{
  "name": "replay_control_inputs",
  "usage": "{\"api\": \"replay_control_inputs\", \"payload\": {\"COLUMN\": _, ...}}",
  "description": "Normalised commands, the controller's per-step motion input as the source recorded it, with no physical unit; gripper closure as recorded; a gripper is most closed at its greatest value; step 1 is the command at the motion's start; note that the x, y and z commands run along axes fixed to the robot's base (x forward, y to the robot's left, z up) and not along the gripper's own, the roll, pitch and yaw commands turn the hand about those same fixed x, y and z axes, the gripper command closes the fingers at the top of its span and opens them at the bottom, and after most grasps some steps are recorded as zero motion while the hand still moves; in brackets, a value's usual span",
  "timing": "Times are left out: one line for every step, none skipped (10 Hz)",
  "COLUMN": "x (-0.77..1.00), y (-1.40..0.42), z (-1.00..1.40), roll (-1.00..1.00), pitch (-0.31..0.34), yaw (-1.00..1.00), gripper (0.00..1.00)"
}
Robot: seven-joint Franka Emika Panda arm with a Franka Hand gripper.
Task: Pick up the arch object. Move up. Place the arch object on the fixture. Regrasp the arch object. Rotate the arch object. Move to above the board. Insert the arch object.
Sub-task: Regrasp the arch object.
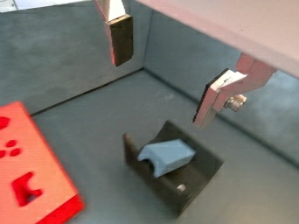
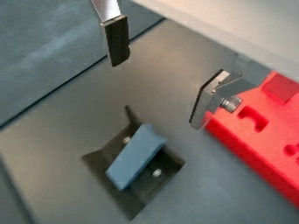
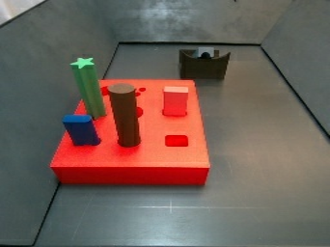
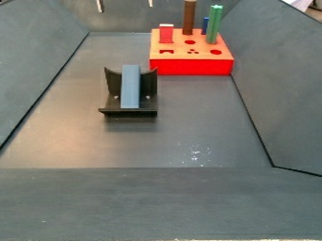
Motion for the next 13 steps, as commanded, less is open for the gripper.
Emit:
{"api": "replay_control_inputs", "payload": {"x": -0.01, "y": -0.02, "z": 0.01, "roll": 1.00, "pitch": 0.014, "yaw": 0.02, "gripper": 0.00}}
{"api": "replay_control_inputs", "payload": {"x": 0.00, "y": -0.02, "z": 0.01, "roll": 1.00, "pitch": 0.019, "yaw": 0.03, "gripper": 0.00}}
{"api": "replay_control_inputs", "payload": {"x": 0.01, "y": -0.02, "z": 0.00, "roll": 1.00, "pitch": 0.024, "yaw": 0.03, "gripper": 0.00}}
{"api": "replay_control_inputs", "payload": {"x": 0.02, "y": -0.02, "z": 0.00, "roll": 1.00, "pitch": 0.031, "yaw": 0.03, "gripper": 0.00}}
{"api": "replay_control_inputs", "payload": {"x": 0.04, "y": -0.02, "z": 0.00, "roll": 1.00, "pitch": 0.046, "yaw": 0.04, "gripper": 0.00}}
{"api": "replay_control_inputs", "payload": {"x": 0.06, "y": -0.03, "z": -0.01, "roll": 1.00, "pitch": 0.061, "yaw": 0.05, "gripper": 0.00}}
{"api": "replay_control_inputs", "payload": {"x": 0.06, "y": -0.03, "z": -0.01, "roll": 1.00, "pitch": 0.075, "yaw": 0.05, "gripper": 0.00}}
{"api": "replay_control_inputs", "payload": {"x": 0.08, "y": -0.03, "z": -0.01, "roll": 1.00, "pitch": 0.113, "yaw": 0.07, "gripper": 0.00}}
{"api": "replay_control_inputs", "payload": {"x": 0.09, "y": -0.04, "z": -0.01, "roll": 1.00, "pitch": 0.142, "yaw": 0.09, "gripper": 0.00}}
{"api": "replay_control_inputs", "payload": {"x": 0.09, "y": -0.04, "z": -0.01, "roll": 0.90, "pitch": 0.158, "yaw": 0.12, "gripper": 0.00}}
{"api": "replay_control_inputs", "payload": {"x": 0.09, "y": -0.04, "z": -0.01, "roll": 0.64, "pitch": 0.143, "yaw": 0.14, "gripper": 0.00}}
{"api": "replay_control_inputs", "payload": {"x": 0.09, "y": -0.04, "z": -0.01, "roll": 0.45, "pitch": 0.127, "yaw": 0.16, "gripper": 0.00}}
{"api": "replay_control_inputs", "payload": {"x": 0.09, "y": -0.03, "z": 0.00, "roll": 0.30, "pitch": 0.104, "yaw": 0.17, "gripper": 0.00}}
